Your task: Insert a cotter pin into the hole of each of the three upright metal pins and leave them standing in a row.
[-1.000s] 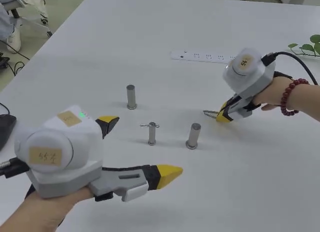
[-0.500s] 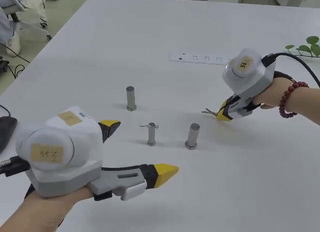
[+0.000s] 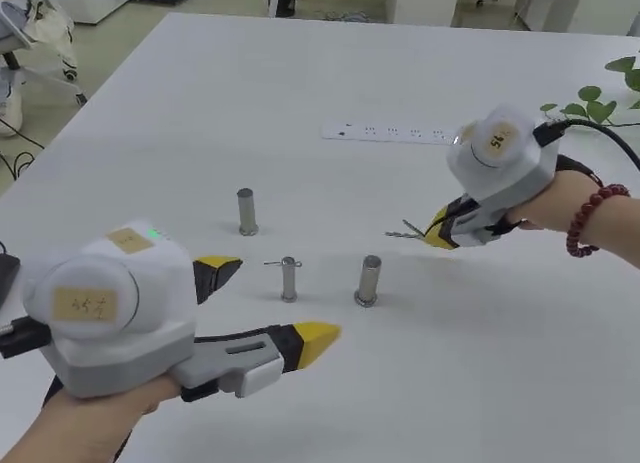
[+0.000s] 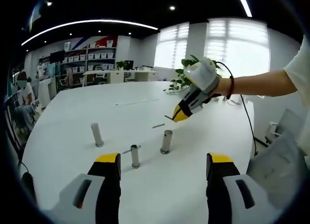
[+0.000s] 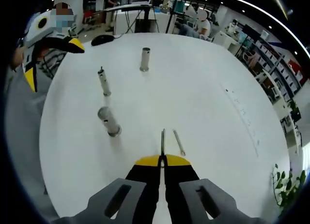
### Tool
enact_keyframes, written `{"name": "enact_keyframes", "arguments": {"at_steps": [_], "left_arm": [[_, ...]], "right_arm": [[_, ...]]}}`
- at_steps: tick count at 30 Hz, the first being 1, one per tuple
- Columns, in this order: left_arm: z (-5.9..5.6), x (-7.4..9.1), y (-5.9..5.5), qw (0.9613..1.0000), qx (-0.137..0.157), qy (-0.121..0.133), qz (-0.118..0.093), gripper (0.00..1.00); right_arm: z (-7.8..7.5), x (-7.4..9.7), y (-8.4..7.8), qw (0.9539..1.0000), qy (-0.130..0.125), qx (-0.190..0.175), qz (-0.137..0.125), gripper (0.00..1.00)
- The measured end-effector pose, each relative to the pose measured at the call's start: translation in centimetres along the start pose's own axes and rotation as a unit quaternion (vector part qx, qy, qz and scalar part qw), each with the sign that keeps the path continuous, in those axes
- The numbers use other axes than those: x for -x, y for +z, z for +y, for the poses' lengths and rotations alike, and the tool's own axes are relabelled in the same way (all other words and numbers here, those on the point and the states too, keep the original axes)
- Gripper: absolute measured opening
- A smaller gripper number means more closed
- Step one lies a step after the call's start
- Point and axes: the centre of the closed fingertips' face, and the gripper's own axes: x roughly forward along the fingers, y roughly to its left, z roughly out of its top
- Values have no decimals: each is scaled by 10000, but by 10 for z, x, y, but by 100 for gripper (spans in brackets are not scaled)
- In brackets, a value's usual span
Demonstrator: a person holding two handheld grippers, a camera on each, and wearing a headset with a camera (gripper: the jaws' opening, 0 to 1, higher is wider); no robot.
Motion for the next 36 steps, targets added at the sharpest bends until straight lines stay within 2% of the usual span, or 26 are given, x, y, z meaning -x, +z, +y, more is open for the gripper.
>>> {"name": "enact_keyframes", "arguments": {"at_steps": [7,10,15,25,36], "left_arm": [[-7,-1,4,9995,276,-115,-45,62],[-12,-2,5,9992,342,-179,-65,60],[-16,-5,7,9989,384,-246,-78,55],[-26,-9,9,9968,656,-439,-111,44],[-34,-13,10,9940,904,-600,-163,31]], "right_arm": [[22,19,12,9994,5,112,-334,3],[35,27,21,9985,57,99,-542,3],[53,34,29,9971,132,200,-720,3],[90,38,42,9937,397,516,-915,3],[115,38,59,9884,533,812,-1169,3]]}}
